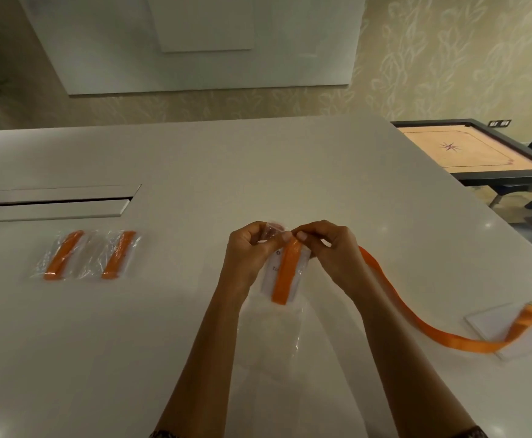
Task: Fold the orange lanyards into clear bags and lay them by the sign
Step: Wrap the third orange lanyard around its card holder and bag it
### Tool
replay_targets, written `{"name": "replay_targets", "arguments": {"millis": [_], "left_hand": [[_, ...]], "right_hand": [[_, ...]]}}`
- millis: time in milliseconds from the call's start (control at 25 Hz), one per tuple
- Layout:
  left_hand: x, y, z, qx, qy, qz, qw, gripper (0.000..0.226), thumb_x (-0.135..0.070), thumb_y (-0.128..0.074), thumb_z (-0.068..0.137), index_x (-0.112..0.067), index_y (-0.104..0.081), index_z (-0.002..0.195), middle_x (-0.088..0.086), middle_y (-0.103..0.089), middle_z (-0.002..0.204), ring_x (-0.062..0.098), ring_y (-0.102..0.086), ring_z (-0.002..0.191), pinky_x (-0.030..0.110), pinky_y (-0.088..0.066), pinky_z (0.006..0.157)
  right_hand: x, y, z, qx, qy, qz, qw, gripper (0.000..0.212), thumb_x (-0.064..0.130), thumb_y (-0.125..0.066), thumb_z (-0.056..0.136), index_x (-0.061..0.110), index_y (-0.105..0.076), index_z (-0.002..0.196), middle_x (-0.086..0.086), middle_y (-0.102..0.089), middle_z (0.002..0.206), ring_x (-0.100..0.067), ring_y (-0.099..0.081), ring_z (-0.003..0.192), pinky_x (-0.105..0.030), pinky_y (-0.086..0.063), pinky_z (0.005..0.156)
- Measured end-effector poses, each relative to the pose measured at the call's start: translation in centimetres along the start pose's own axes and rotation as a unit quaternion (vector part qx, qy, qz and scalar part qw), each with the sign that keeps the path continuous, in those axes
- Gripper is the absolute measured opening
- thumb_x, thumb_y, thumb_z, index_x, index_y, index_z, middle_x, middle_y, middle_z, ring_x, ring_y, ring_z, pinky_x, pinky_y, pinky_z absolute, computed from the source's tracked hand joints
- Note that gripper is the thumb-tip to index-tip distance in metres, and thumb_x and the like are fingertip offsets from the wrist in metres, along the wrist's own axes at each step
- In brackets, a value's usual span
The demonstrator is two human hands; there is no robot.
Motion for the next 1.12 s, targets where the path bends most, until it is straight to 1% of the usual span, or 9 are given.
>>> {"name": "replay_targets", "arguments": {"millis": [80,160,320,400,520,680,840,960,1120], "left_hand": [[0.0,0.1,0.1,-0.003,0.008,0.006,1.0,0.008,-0.033,-0.071,0.082,-0.031,-0.065,0.085,-0.011,-0.071,0.085,0.011,-0.069,0.081,0.018,-0.054,0.065],[-0.3,0.5,0.1,-0.016,-0.001,-0.006,1.0,0.006,-0.029,-0.071,0.083,-0.03,-0.065,0.083,-0.014,-0.07,0.078,0.009,-0.068,0.075,0.014,-0.051,0.06],[-2.3,0.8,0.0,-0.042,-0.076,-0.048,0.995,0.01,-0.018,-0.069,0.085,-0.026,-0.065,0.08,-0.015,-0.069,0.073,0.004,-0.067,0.073,0.012,-0.051,0.062],[-3.0,1.2,-0.3,-0.064,-0.101,-0.06,0.991,0.01,-0.016,-0.068,0.086,-0.024,-0.064,0.082,-0.014,-0.069,0.076,0.002,-0.067,0.074,0.011,-0.051,0.063],[-3.5,1.6,-0.3,-0.063,-0.111,-0.056,0.99,0.01,-0.017,-0.069,0.085,-0.025,-0.064,0.084,-0.014,-0.069,0.08,-0.001,-0.067,0.075,0.008,-0.049,0.062],[-4.0,1.1,-0.3,-0.006,-0.116,0.011,0.993,0.013,-0.021,-0.069,0.085,-0.031,-0.067,0.091,-0.015,-0.069,0.09,-0.006,-0.066,0.082,0.006,-0.049,0.069],[-5.2,1.6,-0.9,-0.032,-0.156,0.058,0.985,0.017,-0.023,-0.071,0.083,-0.038,-0.069,0.079,-0.025,-0.069,0.077,-0.003,-0.066,0.082,0.007,-0.049,0.075],[-5.4,2.1,-1.1,-0.059,-0.164,0.071,0.982,0.022,-0.023,-0.071,0.083,-0.043,-0.066,0.076,-0.031,-0.065,0.074,-0.007,-0.064,0.081,0.004,-0.048,0.073],[-5.2,2.6,-0.7,-0.055,-0.145,0.075,0.985,0.008,-0.025,-0.074,0.08,-0.033,-0.071,0.08,-0.021,-0.069,0.078,0.002,-0.068,0.08,0.01,-0.052,0.073]], "right_hand": [[0.8,-0.2,0.3,0.001,0.02,-0.032,0.999,0.014,0.014,-0.06,0.092,0.012,-0.073,0.097,0.0,-0.069,0.094,-0.017,-0.064,0.092,-0.025,-0.054,0.079],[1.6,-0.4,0.4,0.006,0.034,-0.053,0.998,0.014,0.014,-0.06,0.092,0.014,-0.073,0.098,0.003,-0.068,0.094,-0.015,-0.063,0.093,-0.021,-0.052,0.08],[3.3,0.6,0.7,-0.008,0.047,-0.025,0.999,0.022,0.018,-0.065,0.089,0.025,-0.066,0.111,0.015,-0.066,0.087,0.0,-0.063,0.087,-0.012,-0.052,0.078],[3.8,1.0,1.0,-0.007,0.047,-0.045,0.998,0.022,0.02,-0.066,0.088,0.023,-0.067,0.11,0.013,-0.066,0.088,-0.002,-0.064,0.087,-0.013,-0.052,0.076],[4.3,1.1,1.0,-0.01,0.055,-0.072,0.996,0.008,0.015,-0.066,0.088,0.015,-0.072,0.094,0.003,-0.069,0.089,-0.013,-0.064,0.085,-0.02,-0.054,0.075],[5.4,1.1,0.7,-0.022,0.083,-0.114,0.99,0.005,0.012,-0.066,0.088,0.011,-0.071,0.089,0.003,-0.068,0.087,-0.009,-0.06,0.079,-0.003,-0.043,0.068],[6.0,0.7,0.6,-0.002,0.086,-0.126,0.988,0.007,0.013,-0.067,0.088,0.012,-0.073,0.092,0.003,-0.068,0.087,-0.009,-0.061,0.079,-0.002,-0.042,0.068],[5.8,0.7,0.6,0.02,0.068,-0.146,0.987,0.009,0.018,-0.067,0.088,0.015,-0.072,0.094,0.005,-0.067,0.085,-0.003,-0.058,0.072,-0.002,-0.042,0.065],[5.7,1.8,0.7,-0.007,0.056,-0.171,0.984,0.011,0.025,-0.071,0.085,0.013,-0.071,0.086,0.005,-0.064,0.077,-0.005,-0.056,0.068,0.0,-0.04,0.064]]}}
Point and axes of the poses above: each hand's wrist, its own z-axis towards the middle knuckle, its own y-axis out of the back of the hand, x = y × z, the point moved 9 cm from there along z, towards the middle knuckle
